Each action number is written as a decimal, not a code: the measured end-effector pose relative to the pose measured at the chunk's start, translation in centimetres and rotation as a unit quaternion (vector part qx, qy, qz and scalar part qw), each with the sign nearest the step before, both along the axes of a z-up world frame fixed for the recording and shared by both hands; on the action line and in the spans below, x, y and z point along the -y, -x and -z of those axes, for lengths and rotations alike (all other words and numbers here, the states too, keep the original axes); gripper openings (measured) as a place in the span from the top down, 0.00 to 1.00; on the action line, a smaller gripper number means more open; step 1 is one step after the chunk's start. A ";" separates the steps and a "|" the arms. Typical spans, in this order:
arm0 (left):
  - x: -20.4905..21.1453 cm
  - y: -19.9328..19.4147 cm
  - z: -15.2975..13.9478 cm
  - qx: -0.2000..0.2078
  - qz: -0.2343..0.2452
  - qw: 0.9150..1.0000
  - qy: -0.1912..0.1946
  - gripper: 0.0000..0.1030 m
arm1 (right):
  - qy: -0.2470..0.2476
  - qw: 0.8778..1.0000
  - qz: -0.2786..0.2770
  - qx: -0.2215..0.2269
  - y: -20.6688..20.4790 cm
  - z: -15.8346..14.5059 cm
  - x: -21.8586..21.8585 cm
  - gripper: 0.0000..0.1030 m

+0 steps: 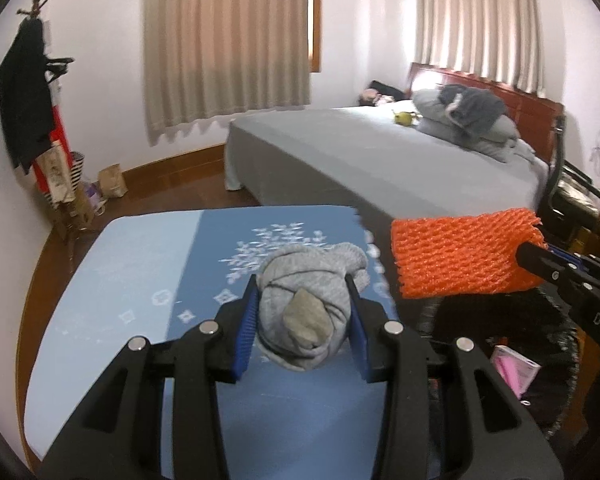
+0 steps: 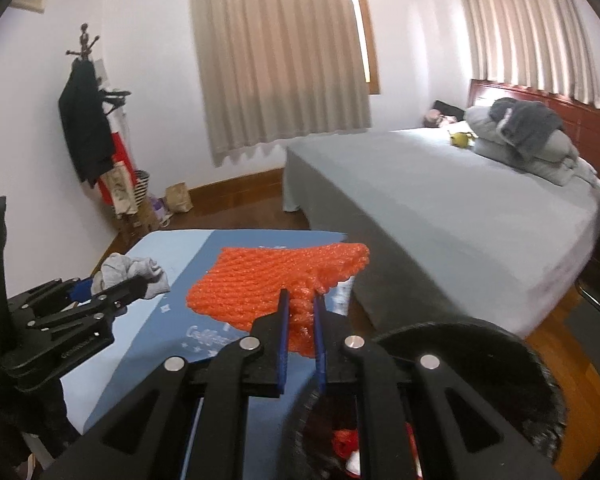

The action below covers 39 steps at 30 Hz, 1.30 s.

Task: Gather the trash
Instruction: 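Carry the grey sock and orange foam sleeve over the bin with both grippers, then open both grippers above the bin to drop the sock and foam sleeve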

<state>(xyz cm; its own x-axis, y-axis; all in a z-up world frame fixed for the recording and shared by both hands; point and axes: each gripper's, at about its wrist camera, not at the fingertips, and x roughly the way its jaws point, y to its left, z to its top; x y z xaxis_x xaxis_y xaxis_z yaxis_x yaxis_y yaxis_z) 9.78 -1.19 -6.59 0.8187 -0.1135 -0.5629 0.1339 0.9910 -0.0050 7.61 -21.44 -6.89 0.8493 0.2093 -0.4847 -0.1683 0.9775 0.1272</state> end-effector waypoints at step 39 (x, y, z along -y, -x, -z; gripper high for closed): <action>15.7 4.3 1.2 0.008 0.166 0.986 -0.003 0.62 | 0.023 0.986 0.165 -0.008 10.0 1.4 14.1 0.89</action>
